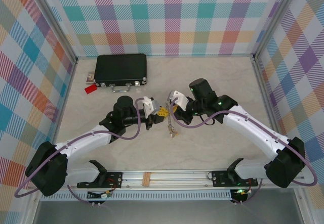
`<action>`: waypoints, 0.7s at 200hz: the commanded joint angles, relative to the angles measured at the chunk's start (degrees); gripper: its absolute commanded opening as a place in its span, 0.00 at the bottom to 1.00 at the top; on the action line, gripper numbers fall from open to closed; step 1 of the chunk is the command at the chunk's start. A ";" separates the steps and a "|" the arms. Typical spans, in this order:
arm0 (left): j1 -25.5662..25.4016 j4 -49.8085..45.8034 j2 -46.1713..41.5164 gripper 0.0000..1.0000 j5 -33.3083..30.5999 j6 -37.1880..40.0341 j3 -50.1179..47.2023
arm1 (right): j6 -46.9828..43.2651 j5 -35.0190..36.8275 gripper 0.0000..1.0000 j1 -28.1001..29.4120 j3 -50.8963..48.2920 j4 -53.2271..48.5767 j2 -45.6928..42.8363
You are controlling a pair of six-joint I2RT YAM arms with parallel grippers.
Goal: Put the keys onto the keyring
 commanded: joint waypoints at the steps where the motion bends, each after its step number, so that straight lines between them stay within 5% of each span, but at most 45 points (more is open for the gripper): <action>1: -0.36 -2.73 0.94 0.17 3.43 0.98 1.63 | -0.06 -0.15 0.07 0.42 1.00 3.36 -0.62; 140: -0.36 2.33 -1.65 0.17 1.01 -0.23 -0.59 | -0.14 -0.69 0.07 0.59 0.55 3.17 -0.32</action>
